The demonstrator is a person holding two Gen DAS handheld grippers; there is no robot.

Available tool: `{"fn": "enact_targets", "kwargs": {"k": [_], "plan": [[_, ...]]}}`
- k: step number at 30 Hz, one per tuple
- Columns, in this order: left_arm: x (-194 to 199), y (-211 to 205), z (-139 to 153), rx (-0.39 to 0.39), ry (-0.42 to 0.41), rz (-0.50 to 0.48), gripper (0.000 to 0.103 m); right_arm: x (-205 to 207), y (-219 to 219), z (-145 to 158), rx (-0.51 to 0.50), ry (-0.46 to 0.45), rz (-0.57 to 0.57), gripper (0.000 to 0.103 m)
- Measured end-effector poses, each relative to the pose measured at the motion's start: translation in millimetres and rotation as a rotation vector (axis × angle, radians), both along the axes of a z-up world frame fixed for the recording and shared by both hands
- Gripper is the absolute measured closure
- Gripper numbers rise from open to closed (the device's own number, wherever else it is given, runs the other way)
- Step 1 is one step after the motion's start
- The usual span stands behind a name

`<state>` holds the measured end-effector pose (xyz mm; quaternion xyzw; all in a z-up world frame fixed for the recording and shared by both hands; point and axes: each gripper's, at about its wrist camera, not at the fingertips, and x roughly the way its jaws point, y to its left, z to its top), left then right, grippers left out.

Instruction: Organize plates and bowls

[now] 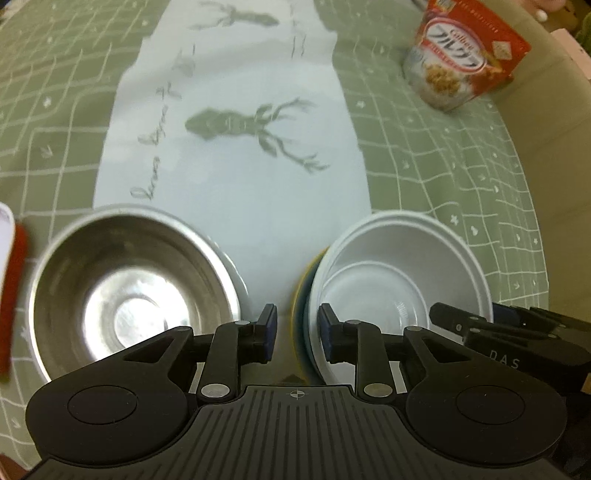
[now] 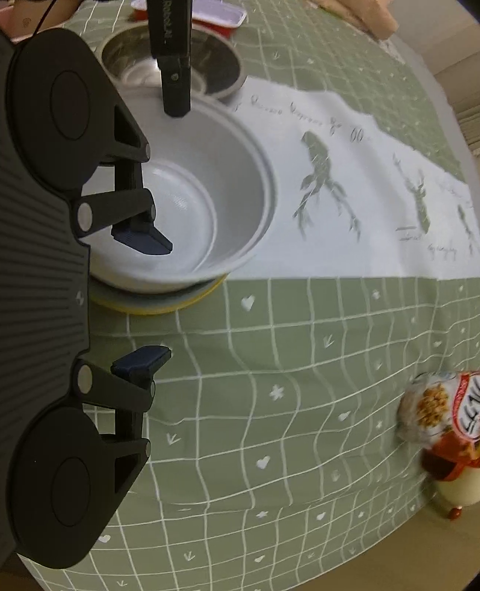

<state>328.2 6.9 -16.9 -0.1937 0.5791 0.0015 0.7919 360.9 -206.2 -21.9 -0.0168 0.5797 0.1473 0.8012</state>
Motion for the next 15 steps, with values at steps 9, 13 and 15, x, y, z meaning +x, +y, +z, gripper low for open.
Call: {"fn": "enact_targets", "kwargs": {"k": [9, 13, 15], "plan": [[4, -12, -9, -0.025, 0.02, -0.021, 0.069, 7, -10, -24, -0.03, 0.04, -0.044, 0.047], [6, -10, -14, -0.008, 0.039, -0.028, 0.069, 8, -8, -29, 0.02, 0.083, -0.05, 0.047], [6, -9, -17, -0.008, 0.045, -0.03, 0.069, 9, -9, -34, 0.072, 0.127, -0.061, 0.047]]}}
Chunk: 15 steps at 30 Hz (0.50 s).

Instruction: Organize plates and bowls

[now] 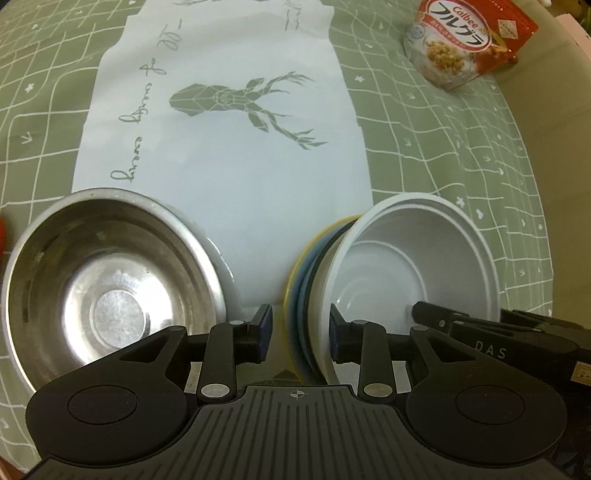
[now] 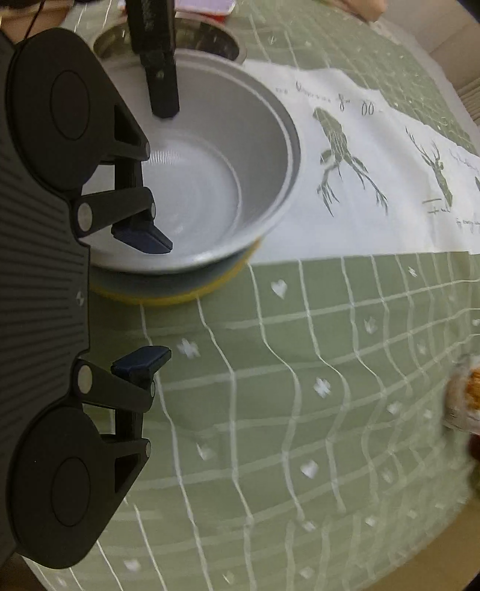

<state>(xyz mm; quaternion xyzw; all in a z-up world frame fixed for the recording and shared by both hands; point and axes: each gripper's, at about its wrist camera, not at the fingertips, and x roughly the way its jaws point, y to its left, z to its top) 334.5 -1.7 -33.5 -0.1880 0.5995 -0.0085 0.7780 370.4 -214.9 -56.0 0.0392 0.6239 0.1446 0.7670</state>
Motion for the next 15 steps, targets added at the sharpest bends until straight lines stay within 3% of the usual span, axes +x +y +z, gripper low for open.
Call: {"fn": "enact_targets", "kwargs": {"k": [5, 15], "plan": [[2, 2, -11, -0.007, 0.024, 0.003, 0.064, -1, 4, -18, 0.084, 0.079, -0.022, 0.046], [2, -10, -33, -0.054, 0.076, -0.025, 0.07, -2, 11, -29, 0.171, 0.136, -0.031, 0.042]]}}
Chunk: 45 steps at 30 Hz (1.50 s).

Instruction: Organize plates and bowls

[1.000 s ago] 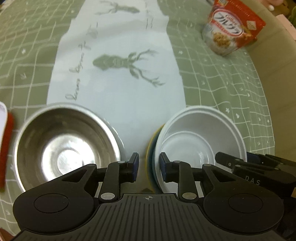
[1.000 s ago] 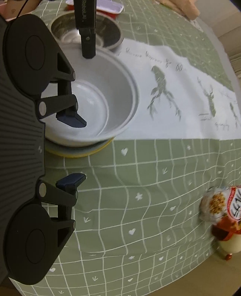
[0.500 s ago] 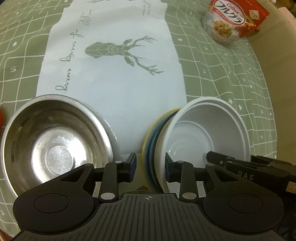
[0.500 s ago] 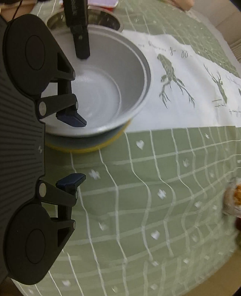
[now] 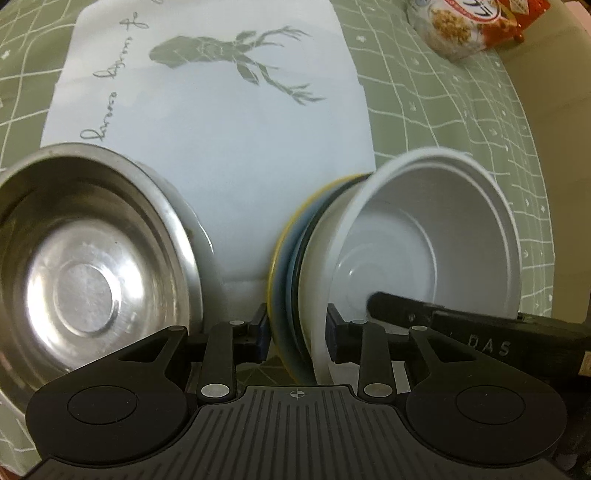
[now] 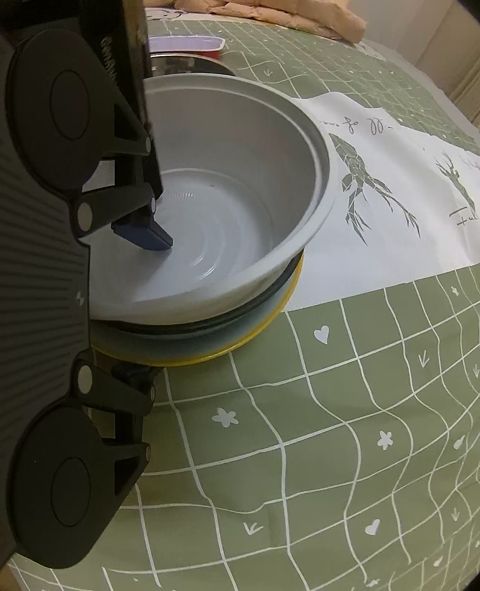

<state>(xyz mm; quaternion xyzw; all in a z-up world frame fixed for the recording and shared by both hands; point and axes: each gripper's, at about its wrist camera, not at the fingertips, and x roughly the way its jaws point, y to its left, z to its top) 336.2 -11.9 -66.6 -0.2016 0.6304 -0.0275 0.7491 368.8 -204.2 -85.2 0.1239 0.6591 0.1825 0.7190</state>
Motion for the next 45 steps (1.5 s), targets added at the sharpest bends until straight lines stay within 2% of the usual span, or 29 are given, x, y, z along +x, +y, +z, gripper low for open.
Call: {"fn": "enact_targets", "kwargs": {"k": [11, 13, 16, 17, 23, 26, 30, 36, 43, 45], "plan": [[1, 0, -2, -0.018, 0.001, 0.0, 0.07, 5, -4, -5, 0.034, 0.037, -0.018, 0.041], [1, 0, -1, -0.023, -0.002, -0.002, 0.072, 6, -4, 1, 0.004, -0.003, -0.027, 0.043], [0, 0, -1, -0.027, -0.008, -0.005, 0.072, 10, 1, 14, -0.088, -0.129, -0.006, 0.043], [0, 1, -1, -0.03, -0.01, -0.005, 0.072, 13, 2, 14, -0.087, -0.133, 0.0, 0.043], [-12, 9, -4, -0.083, -0.028, 0.051, 0.071, 30, -12, -9, 0.072, 0.045, -0.017, 0.043], [-17, 11, -4, -0.096, -0.044, 0.078, 0.071, 23, -16, -15, 0.108, 0.1, -0.025, 0.043], [-21, 16, -1, -0.117, -0.052, 0.095, 0.071, 10, -13, -13, 0.095, 0.107, -0.03, 0.042], [-23, 29, 16, -0.091, -0.073, 0.094, 0.067, -7, -5, -12, 0.149, 0.171, -0.02, 0.041], [-20, 24, 17, -0.062, -0.053, 0.061, 0.066, -12, 3, -12, 0.114, 0.149, -0.011, 0.041], [-20, 23, 16, -0.061, -0.053, 0.049, 0.066, -12, 6, -8, 0.081, 0.114, 0.009, 0.041]]}}
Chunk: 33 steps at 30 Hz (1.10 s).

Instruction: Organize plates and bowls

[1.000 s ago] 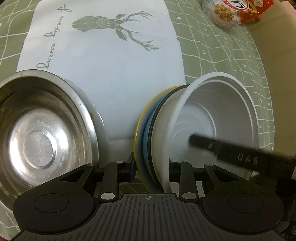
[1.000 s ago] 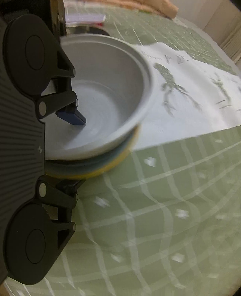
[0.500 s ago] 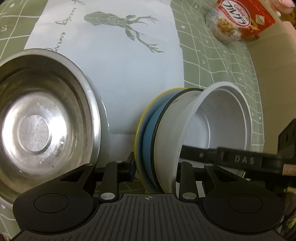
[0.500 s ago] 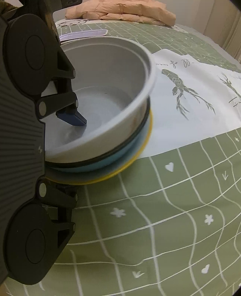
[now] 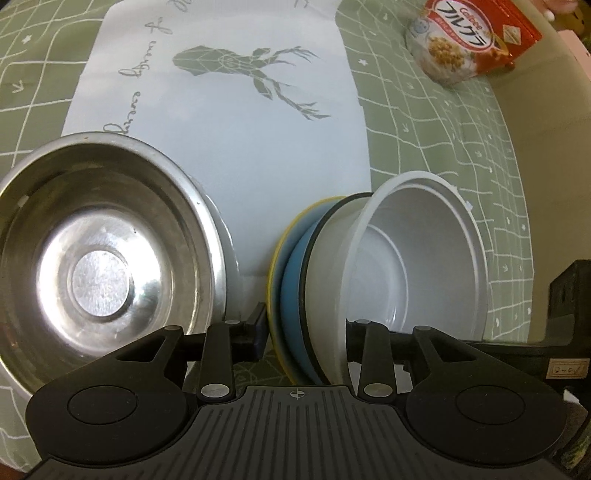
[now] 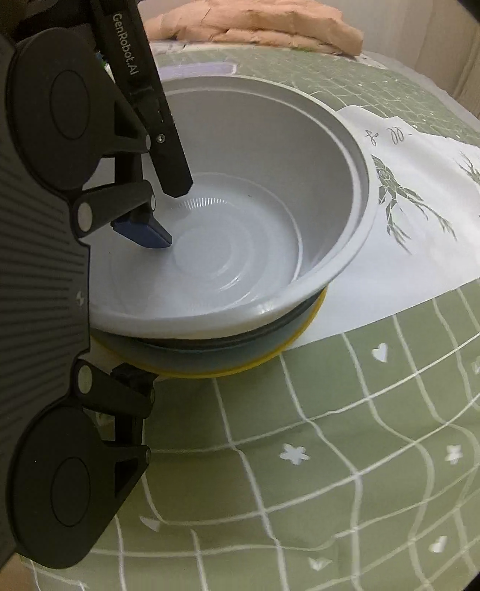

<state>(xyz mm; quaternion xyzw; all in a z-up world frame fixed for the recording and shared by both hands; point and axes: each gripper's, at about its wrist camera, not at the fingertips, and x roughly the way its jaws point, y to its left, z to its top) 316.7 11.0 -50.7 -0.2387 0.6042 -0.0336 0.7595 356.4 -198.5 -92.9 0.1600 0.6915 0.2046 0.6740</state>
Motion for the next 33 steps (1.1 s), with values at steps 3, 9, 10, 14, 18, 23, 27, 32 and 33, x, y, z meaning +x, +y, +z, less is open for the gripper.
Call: {"fn": "enact_targets", "kwargs": {"k": [3, 9, 10, 14, 18, 23, 27, 32, 33], "plan": [[1, 0, -1, 0.002, 0.006, -0.016, 0.066, -1, 5, 13, -0.077, -0.103, 0.036, 0.041], [8, -11, -5, 0.044, 0.027, -0.042, 0.06, 8, 1, 16, -0.104, -0.159, 0.017, 0.041], [10, -14, -6, 0.052, 0.03, -0.047, 0.059, 10, 0, 13, -0.083, -0.143, 0.014, 0.041], [13, -12, -12, 0.042, 0.042, -0.028, 0.06, 16, -2, -1, 0.0, -0.074, -0.023, 0.039], [16, -6, -17, -0.011, 0.051, -0.017, 0.06, 13, -8, -6, 0.049, -0.036, -0.028, 0.039], [14, -11, -16, 0.002, 0.035, -0.048, 0.057, 9, -10, -8, 0.074, -0.011, -0.019, 0.039], [14, -10, -15, -0.021, 0.039, -0.04, 0.055, 11, -12, -6, 0.097, 0.011, -0.037, 0.039], [16, -14, -18, -0.027, 0.052, -0.063, 0.055, 9, -15, 3, 0.076, -0.012, -0.01, 0.04], [16, -15, -18, -0.027, 0.054, -0.065, 0.055, 9, -16, 3, 0.064, -0.012, -0.007, 0.04]]}}
